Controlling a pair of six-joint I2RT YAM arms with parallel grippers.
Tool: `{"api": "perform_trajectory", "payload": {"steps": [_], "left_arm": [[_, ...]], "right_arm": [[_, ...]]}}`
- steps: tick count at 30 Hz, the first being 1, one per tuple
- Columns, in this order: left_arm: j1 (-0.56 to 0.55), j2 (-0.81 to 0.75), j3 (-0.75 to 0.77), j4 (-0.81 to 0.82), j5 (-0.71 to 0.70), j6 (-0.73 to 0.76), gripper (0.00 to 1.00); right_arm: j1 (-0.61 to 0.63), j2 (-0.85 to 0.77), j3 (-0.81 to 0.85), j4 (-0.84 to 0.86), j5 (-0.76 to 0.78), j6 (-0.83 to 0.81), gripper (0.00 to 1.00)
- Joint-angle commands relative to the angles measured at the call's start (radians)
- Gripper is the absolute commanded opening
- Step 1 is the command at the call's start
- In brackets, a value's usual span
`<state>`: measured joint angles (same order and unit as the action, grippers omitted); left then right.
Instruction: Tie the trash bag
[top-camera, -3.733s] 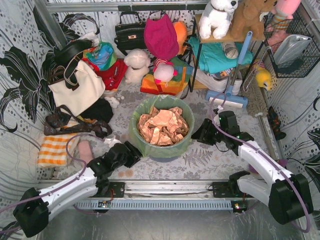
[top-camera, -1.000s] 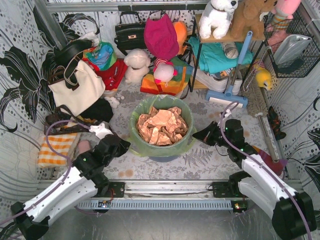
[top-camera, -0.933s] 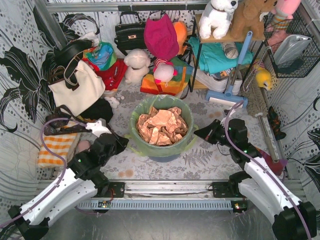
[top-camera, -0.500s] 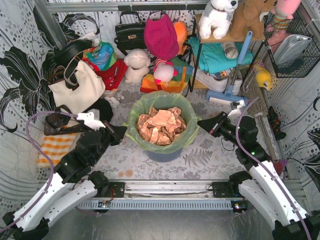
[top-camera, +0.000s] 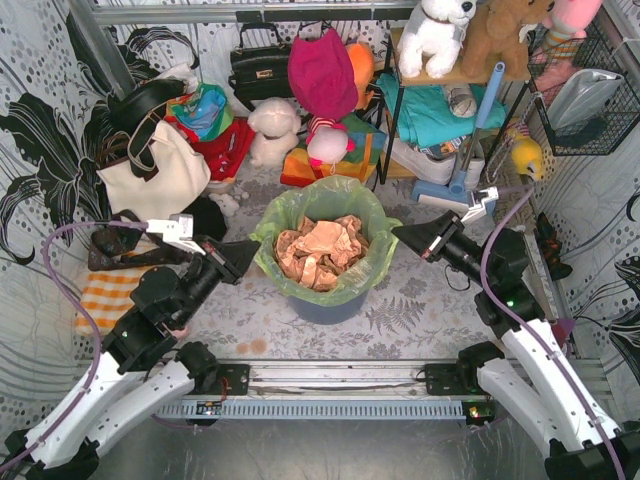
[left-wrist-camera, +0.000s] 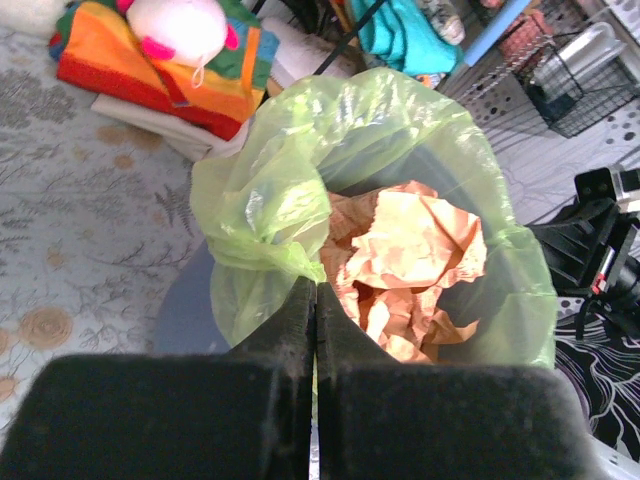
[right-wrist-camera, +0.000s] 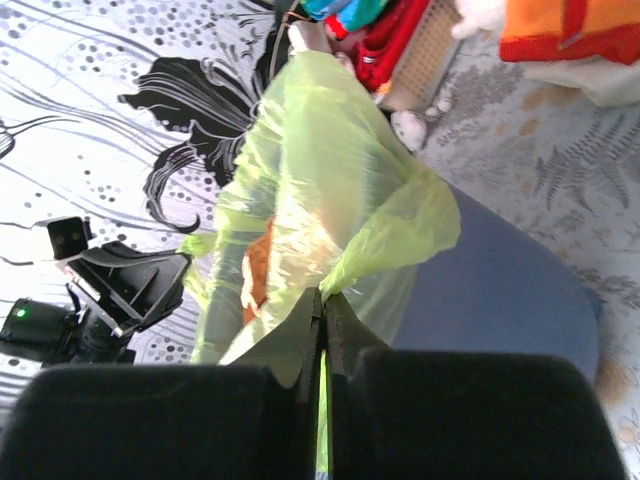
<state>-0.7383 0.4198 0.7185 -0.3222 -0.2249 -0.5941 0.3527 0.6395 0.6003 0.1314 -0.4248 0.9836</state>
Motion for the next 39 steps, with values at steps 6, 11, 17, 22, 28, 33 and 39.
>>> {"api": "perform_trajectory", "payload": {"steps": [6, 11, 17, 22, 28, 33, 39], "left_arm": [[0.005, 0.130, 0.090, 0.203, 0.202, 0.089, 0.00], [0.005, 0.223, 0.136, 0.252, 0.282, 0.119, 0.00], [0.005, 0.333, 0.188, 0.295, 0.357, 0.133, 0.00], [0.006, 0.414, 0.211, 0.356, 0.396, 0.129, 0.00], [0.004, 0.509, 0.253, 0.474, 0.488, 0.104, 0.00], [0.002, 0.556, 0.289, 0.535, 0.553, 0.095, 0.00], [-0.004, 0.553, 0.301, 0.572, 0.582, 0.086, 0.00]], "right_arm": [[-0.003, 0.129, 0.108, 0.272, -0.173, 0.021, 0.00], [0.031, 0.238, 0.161, 0.360, -0.263, 0.036, 0.00], [0.189, 0.331, 0.222, 0.327, -0.227, -0.044, 0.00], [0.256, 0.381, 0.239, 0.352, -0.200, -0.054, 0.00], [0.267, 0.395, 0.247, 0.378, -0.176, -0.052, 0.00], [0.270, 0.416, 0.271, 0.415, -0.164, -0.051, 0.00], [0.276, 0.439, 0.291, 0.473, -0.147, -0.040, 0.00]]}}
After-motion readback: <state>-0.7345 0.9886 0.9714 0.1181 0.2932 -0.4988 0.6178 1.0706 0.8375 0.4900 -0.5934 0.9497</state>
